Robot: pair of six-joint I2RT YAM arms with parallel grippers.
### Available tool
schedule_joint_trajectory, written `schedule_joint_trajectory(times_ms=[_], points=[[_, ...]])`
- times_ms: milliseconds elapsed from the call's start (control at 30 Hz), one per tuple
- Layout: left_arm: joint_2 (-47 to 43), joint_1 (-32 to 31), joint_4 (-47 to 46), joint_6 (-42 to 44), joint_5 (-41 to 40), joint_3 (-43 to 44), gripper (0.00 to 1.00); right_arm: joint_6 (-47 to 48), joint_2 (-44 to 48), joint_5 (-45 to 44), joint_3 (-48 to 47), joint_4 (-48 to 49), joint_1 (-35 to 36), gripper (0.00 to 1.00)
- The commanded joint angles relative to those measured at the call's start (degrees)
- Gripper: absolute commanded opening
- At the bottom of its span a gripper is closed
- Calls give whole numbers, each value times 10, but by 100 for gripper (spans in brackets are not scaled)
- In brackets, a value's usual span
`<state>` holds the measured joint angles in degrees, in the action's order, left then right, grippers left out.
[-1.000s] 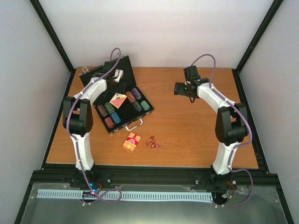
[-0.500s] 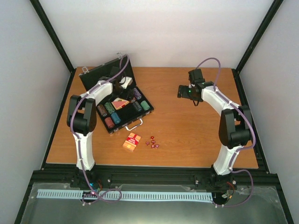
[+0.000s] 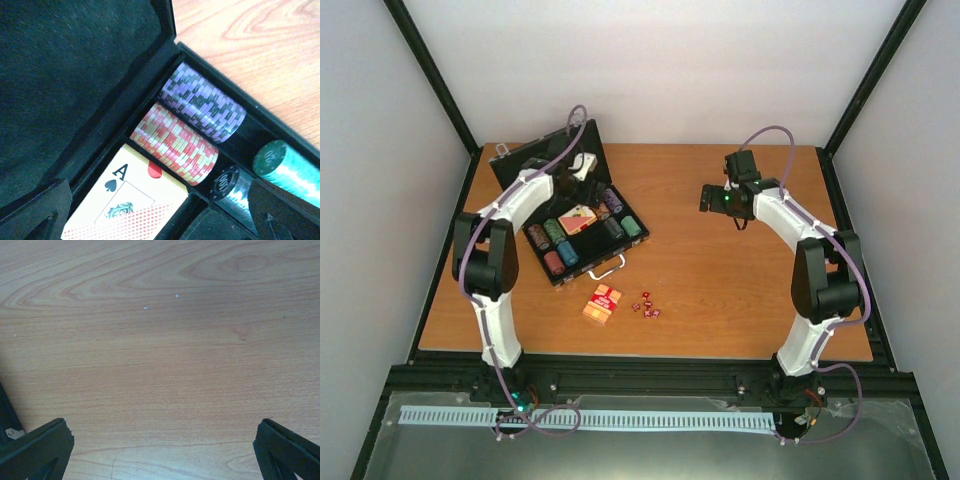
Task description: Pack up texas hold em set
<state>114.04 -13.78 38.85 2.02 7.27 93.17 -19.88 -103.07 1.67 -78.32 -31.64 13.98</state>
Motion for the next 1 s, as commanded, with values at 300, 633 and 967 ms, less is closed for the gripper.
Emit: schedule_joint_trajectory(times_ms=[300, 633, 967], points=[[0, -2, 47, -279, -148, 17, 93, 10, 12, 28, 14, 16, 0, 100], [73, -18, 95, -378, -202, 70, 94, 13, 10, 35, 24, 19, 0, 100], [104, -18, 176, -381, -290, 78, 98, 13, 4, 37, 29, 20, 0, 100]])
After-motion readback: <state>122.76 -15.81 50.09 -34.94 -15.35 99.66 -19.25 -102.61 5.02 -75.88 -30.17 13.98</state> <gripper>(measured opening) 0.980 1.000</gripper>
